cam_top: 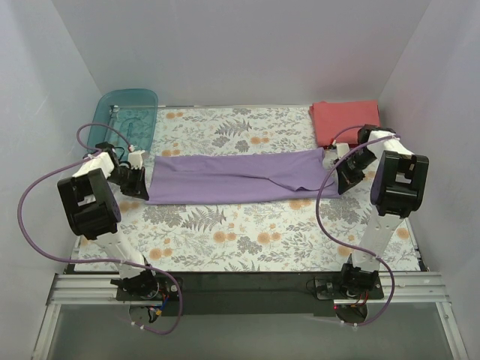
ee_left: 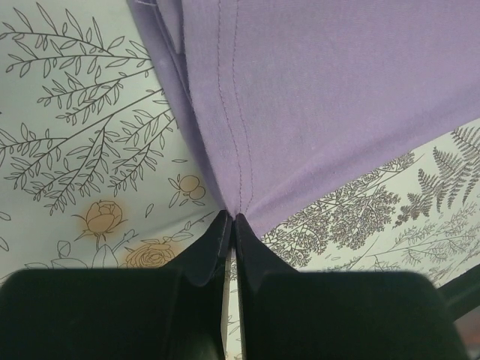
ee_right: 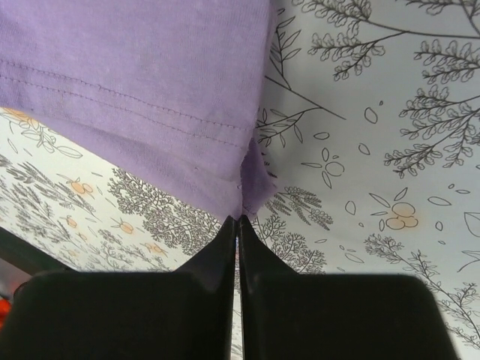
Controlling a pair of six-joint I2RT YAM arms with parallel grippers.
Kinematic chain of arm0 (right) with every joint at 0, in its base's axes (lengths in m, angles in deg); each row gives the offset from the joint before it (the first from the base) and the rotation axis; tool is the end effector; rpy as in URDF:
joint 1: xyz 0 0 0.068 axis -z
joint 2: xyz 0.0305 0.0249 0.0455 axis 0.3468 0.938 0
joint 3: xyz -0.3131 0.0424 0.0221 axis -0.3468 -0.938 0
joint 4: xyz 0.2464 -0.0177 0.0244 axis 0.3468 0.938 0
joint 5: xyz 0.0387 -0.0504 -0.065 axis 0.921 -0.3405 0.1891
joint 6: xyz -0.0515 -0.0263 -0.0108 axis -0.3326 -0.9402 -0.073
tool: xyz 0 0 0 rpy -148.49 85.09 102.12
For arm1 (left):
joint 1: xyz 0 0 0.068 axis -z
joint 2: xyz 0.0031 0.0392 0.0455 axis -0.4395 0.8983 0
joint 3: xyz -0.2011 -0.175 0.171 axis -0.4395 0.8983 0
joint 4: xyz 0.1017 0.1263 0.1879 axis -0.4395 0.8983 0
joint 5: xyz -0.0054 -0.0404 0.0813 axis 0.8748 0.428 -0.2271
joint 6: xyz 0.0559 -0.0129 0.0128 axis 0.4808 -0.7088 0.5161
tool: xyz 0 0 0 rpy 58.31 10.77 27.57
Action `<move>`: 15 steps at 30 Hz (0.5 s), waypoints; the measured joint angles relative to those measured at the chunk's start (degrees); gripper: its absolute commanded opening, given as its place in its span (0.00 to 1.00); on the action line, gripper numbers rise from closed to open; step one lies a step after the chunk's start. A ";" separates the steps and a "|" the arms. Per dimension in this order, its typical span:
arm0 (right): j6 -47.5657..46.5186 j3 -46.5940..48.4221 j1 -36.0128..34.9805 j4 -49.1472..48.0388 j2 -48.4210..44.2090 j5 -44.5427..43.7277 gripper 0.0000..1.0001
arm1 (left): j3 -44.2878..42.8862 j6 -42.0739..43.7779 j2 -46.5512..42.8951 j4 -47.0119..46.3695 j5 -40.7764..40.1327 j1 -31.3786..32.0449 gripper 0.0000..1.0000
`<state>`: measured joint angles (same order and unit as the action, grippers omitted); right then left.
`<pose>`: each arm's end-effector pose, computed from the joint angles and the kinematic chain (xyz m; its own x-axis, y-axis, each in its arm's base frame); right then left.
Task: Fold and stack the t-shirts
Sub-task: Fold the tshirt
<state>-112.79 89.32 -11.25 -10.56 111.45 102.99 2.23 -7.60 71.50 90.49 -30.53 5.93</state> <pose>0.3782 -0.0472 0.2110 -0.8868 -0.4313 -0.1662 -0.4608 0.8528 0.2459 0.3140 0.0941 0.2119 -0.9105 -0.4134 -0.0073 -0.3633 0.8085 -0.4630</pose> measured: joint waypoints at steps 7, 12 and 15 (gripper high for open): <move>-1.90 -1.16 0.28 0.52 -0.68 -1.27 0.01 | 0.66 2.23 -2.45 1.03 -0.50 -0.07 0.00; -3.37 -4.11 0.59 -0.24 -2.05 -2.80 0.01 | 4.50 5.31 -4.68 1.70 -0.72 -0.17 0.00; -3.82 -7.10 0.07 -0.04 -2.08 -4.87 0.01 | 8.26 7.61 -4.72 1.84 -1.75 -0.20 0.03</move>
<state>-116.62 82.21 -11.19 -10.60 109.37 98.12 10.49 0.01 66.78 92.33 -32.28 5.73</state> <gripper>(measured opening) 0.020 0.013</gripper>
